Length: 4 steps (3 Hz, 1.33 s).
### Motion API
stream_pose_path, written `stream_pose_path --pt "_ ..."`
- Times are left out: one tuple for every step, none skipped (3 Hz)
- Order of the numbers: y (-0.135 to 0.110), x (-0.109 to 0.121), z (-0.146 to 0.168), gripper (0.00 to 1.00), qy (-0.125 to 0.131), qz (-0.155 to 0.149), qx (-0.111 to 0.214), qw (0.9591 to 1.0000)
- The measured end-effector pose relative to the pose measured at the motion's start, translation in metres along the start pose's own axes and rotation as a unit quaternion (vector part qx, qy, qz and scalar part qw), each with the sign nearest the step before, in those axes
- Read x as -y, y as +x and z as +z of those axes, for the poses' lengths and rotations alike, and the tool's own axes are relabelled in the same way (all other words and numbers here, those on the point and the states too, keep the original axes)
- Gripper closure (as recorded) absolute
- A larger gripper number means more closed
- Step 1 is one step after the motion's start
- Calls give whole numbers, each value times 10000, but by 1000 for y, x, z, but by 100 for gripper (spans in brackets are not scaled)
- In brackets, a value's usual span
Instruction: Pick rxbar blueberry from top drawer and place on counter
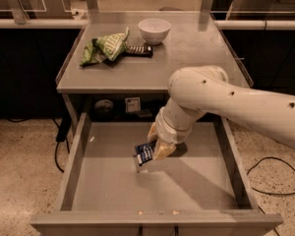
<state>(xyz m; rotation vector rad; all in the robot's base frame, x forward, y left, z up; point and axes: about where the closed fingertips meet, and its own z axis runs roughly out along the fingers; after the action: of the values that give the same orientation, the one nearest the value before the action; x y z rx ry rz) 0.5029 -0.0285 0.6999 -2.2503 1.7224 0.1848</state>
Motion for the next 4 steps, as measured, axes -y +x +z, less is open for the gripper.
stream_pose_path --pt "1 4 -57 100 252 9 -188 9995" --pt "6 10 -101 100 486 61 -225 9985" --pt "9 20 -149 100 672 20 -248 9974" --pt "11 29 -204 100 860 -10 -343 9957"
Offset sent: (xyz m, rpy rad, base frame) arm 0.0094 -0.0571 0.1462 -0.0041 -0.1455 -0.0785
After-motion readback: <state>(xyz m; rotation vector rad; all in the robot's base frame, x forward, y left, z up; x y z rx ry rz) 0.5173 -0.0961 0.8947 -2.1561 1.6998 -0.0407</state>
